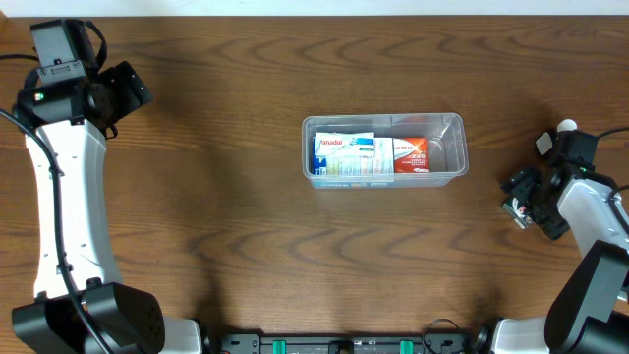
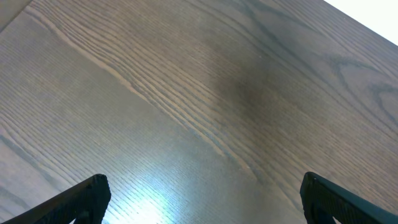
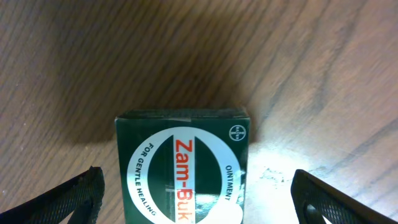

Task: Pack container
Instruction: 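Lower the right gripper and grasp the Zam-Buk box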

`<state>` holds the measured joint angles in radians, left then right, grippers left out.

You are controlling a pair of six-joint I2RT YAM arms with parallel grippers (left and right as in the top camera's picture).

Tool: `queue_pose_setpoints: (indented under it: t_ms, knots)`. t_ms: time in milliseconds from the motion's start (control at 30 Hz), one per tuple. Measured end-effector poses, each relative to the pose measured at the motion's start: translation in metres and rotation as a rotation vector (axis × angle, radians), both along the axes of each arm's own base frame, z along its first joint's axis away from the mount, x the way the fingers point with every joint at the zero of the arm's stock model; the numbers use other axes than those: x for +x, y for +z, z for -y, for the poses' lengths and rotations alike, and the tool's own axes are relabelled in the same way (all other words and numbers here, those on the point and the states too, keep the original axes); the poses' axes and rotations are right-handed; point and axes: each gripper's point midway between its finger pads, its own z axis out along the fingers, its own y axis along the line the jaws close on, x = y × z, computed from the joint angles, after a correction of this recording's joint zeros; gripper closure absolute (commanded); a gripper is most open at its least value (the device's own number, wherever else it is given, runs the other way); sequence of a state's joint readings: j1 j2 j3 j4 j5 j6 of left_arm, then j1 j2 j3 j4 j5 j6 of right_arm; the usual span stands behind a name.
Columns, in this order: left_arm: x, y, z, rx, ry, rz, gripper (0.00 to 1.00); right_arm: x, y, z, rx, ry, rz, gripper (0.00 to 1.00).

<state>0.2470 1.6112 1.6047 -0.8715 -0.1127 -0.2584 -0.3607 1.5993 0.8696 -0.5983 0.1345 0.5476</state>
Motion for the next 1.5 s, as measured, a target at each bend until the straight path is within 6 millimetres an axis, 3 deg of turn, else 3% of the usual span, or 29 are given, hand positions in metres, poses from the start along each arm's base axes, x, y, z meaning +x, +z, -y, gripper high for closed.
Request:
queue_pose_setpoints:
  t_ms: [767, 1000, 1300, 1500]
  knots:
    - [0.000, 0.000, 0.000, 0.000, 0.000, 0.000, 0.02, 0.009, -0.009, 0.001, -0.010, 0.007, 0.061, 0.14]
    - [0.000, 0.000, 0.000, 0.000, 0.000, 0.000, 0.02, 0.006, -0.026, 0.001, -0.002, 0.006, 0.018, 0.14]
    - [0.000, 0.000, 0.000, 0.000, 0.000, 0.000, 0.02, 0.005, -0.026, 0.003, -0.012, 0.006, 0.013, 0.30]
    - [0.000, 0.000, 0.000, 0.000, 0.000, 0.000, 0.02, 0.005, -0.027, 0.002, -0.006, 0.007, 0.011, 0.30]
